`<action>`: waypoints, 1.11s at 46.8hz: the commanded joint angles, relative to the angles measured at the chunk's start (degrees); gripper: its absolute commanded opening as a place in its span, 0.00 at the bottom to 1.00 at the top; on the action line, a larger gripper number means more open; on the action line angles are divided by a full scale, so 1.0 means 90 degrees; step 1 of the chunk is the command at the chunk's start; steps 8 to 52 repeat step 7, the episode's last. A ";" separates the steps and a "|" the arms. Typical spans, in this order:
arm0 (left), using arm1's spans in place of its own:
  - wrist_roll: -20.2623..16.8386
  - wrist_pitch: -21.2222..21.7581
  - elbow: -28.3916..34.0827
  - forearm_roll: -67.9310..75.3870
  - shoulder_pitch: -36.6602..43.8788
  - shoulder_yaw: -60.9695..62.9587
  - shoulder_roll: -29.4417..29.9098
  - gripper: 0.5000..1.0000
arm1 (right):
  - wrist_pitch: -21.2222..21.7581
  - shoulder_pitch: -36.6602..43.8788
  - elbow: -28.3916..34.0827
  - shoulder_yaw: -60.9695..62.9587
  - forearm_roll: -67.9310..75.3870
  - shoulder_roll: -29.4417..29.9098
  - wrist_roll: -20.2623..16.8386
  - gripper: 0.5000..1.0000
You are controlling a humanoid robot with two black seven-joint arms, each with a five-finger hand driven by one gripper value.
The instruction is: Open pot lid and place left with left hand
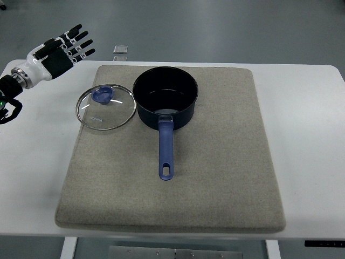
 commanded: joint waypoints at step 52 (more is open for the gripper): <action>0.0001 0.0000 0.0000 0.0000 -0.0011 0.0000 0.0000 0.98 | -0.0052 -0.0003 -0.0001 0.0001 -0.0009 0.0000 0.0012 0.83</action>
